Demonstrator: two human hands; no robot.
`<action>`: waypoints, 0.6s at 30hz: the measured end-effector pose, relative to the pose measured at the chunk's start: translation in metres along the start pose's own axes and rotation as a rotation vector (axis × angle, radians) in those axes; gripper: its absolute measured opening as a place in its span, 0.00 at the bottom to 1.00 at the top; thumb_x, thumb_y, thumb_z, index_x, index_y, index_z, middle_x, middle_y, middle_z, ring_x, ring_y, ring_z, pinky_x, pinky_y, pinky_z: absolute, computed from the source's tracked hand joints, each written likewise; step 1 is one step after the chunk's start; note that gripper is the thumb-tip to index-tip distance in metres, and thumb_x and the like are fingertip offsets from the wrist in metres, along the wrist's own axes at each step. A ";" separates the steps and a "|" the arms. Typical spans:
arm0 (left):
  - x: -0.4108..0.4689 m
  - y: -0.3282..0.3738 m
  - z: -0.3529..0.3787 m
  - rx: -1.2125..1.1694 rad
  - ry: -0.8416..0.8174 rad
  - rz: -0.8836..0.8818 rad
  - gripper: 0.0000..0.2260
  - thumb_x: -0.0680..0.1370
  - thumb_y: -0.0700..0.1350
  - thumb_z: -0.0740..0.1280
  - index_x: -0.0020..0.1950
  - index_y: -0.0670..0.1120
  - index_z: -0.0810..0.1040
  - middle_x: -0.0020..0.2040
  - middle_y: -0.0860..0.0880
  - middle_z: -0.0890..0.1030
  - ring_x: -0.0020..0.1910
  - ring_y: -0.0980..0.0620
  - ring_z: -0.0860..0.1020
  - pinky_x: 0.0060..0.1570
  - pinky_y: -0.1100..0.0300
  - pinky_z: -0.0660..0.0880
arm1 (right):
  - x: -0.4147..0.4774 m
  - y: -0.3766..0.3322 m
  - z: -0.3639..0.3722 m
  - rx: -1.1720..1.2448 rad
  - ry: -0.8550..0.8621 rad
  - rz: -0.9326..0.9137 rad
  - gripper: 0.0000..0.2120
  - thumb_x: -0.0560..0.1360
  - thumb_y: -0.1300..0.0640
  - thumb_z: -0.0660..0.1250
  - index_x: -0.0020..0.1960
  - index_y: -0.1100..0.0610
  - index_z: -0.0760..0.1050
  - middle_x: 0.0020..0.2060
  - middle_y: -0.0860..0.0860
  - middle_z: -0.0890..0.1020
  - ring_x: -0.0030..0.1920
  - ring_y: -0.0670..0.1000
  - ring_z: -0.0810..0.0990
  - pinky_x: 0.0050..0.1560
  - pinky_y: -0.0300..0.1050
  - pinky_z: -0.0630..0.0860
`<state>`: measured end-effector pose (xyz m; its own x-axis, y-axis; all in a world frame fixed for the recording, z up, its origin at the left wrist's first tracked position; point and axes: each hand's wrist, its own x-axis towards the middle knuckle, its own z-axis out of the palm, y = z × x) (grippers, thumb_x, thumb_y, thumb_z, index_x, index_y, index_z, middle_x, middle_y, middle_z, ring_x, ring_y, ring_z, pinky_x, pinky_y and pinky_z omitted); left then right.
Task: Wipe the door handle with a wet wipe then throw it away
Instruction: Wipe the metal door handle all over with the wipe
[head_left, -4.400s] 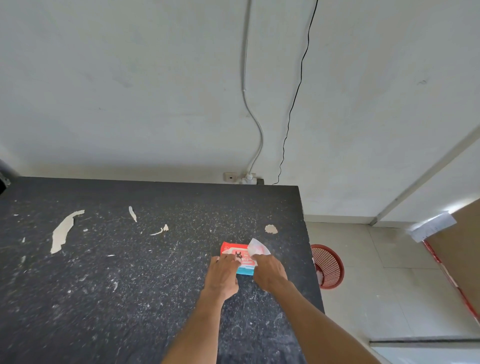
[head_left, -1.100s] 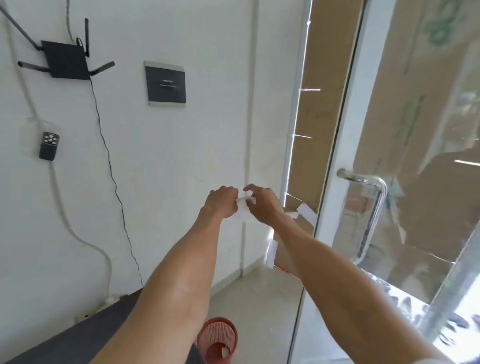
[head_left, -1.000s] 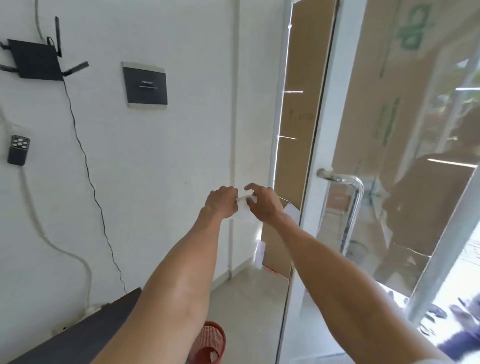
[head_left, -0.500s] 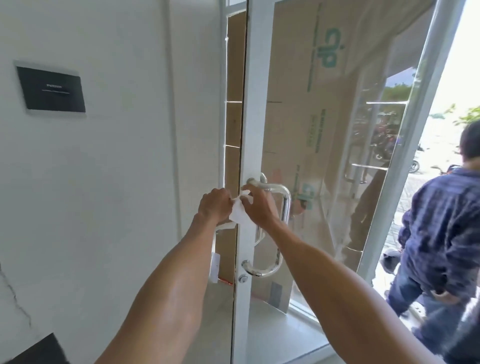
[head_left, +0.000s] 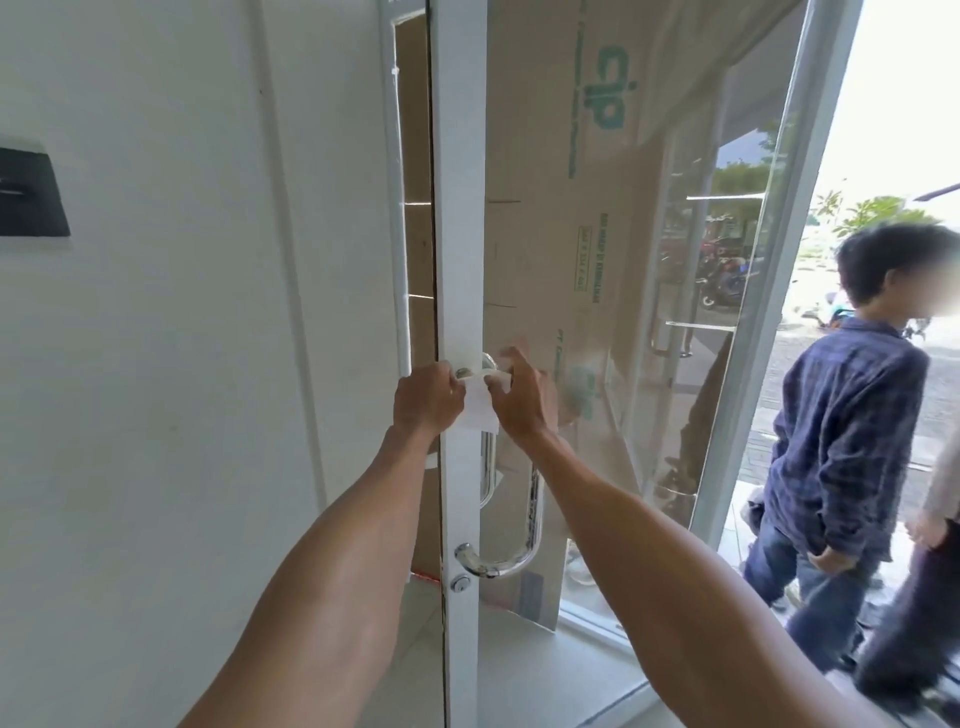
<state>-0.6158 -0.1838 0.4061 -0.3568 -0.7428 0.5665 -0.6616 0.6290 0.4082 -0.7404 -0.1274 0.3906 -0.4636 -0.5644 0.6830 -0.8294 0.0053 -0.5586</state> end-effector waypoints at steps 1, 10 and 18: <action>0.003 0.001 0.001 -0.010 0.009 -0.001 0.11 0.77 0.47 0.62 0.43 0.41 0.78 0.39 0.44 0.81 0.34 0.45 0.74 0.38 0.57 0.71 | 0.005 0.001 0.001 -0.004 0.014 0.009 0.12 0.71 0.55 0.65 0.54 0.48 0.71 0.33 0.53 0.82 0.32 0.56 0.79 0.32 0.45 0.73; 0.027 -0.014 0.014 -0.072 0.104 -0.018 0.08 0.74 0.46 0.65 0.39 0.43 0.75 0.37 0.47 0.79 0.36 0.46 0.78 0.38 0.56 0.77 | 0.021 -0.003 0.017 -0.143 0.094 -0.100 0.15 0.69 0.58 0.74 0.53 0.55 0.75 0.50 0.51 0.81 0.50 0.53 0.78 0.55 0.51 0.74; 0.033 -0.022 0.019 -0.221 0.205 -0.008 0.16 0.74 0.46 0.69 0.57 0.44 0.69 0.52 0.43 0.77 0.45 0.43 0.78 0.39 0.55 0.73 | 0.027 -0.011 0.025 -0.224 -0.108 -0.305 0.11 0.77 0.54 0.65 0.47 0.60 0.82 0.39 0.58 0.85 0.41 0.58 0.81 0.49 0.49 0.76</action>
<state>-0.6254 -0.2258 0.4026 -0.1966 -0.7005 0.6860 -0.4967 0.6744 0.5464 -0.7358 -0.1633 0.4036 -0.1594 -0.6517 0.7415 -0.9771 -0.0030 -0.2126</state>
